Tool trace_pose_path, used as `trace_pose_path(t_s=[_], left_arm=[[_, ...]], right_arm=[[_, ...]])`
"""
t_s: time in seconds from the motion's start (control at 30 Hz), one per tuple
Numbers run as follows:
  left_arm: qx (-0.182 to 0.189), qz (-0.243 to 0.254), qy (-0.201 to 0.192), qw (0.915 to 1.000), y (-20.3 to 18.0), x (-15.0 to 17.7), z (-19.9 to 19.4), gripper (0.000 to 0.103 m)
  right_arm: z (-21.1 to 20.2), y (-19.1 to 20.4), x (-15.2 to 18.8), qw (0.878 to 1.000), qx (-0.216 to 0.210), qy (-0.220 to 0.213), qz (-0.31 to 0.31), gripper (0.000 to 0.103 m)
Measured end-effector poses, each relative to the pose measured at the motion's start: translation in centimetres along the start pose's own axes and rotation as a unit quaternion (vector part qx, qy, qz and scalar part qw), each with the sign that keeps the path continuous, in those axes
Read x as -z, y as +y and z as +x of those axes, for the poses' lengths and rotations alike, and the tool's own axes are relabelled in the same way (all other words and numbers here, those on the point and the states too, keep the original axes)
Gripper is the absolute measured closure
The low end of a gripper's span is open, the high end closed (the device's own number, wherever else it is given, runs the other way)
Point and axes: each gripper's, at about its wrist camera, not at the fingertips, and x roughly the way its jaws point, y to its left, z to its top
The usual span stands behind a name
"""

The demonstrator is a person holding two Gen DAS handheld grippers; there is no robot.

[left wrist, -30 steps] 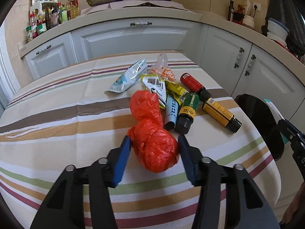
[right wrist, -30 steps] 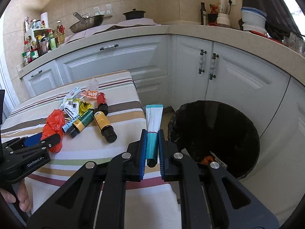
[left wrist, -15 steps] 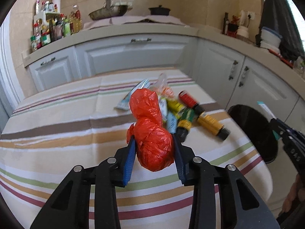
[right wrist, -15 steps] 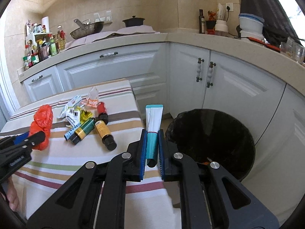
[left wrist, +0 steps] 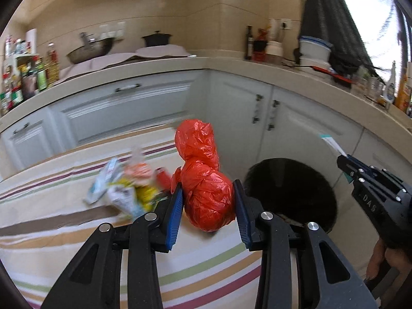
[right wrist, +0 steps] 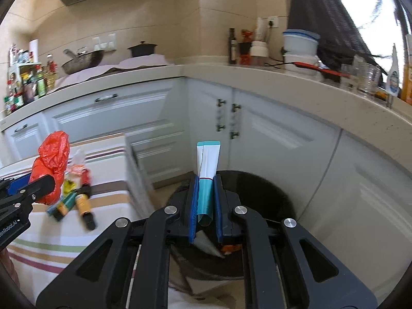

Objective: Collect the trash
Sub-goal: 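Carry the red bag and teal tube over the bin and release them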

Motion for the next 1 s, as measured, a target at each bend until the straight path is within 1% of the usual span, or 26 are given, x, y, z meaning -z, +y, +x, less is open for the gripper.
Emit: trace_pose_path(t_s=[0.1,0.33,0.47,0.7,0.9,0.97,1.0], left_arm=[[0.008,0.018,-0.008,0.9998,-1.9,-0.7,1.1,0.065],[0.031,0.046,-0.004,0.9985,-5.6,-1.8,3.9,0.065],[0.036,0.066,0.004,0.9971,-7.7,-2.0,5.8,0.065],[0.038,0.082,0.019,0.9957,-9.3,-1.9,8.0,0.065],[0.038,0.078,0.024,0.9959,-9.9,-2.1,9.3,0.064],[0.042,0.080,0.024,0.9956,-10.2,-2.2,9.6,0.063],[0.043,0.082,0.023,0.9954,-10.4,-2.2,9.8,0.061]], right_arm=[[0.5,-1.6,-0.1,1.000,0.013,-0.001,0.007,0.092],[2.2,-4.5,0.0,0.999,0.032,0.005,0.023,0.092],[3.1,-5.6,0.2,0.999,0.039,0.010,0.029,0.092],[4.5,-7.0,0.5,0.998,0.045,0.017,0.039,0.092],[5.5,-7.5,0.7,0.998,0.049,0.021,0.043,0.092],[5.9,-7.8,0.7,0.998,0.049,0.021,0.045,0.091],[6.0,-7.8,0.8,0.998,0.049,0.022,0.046,0.088]])
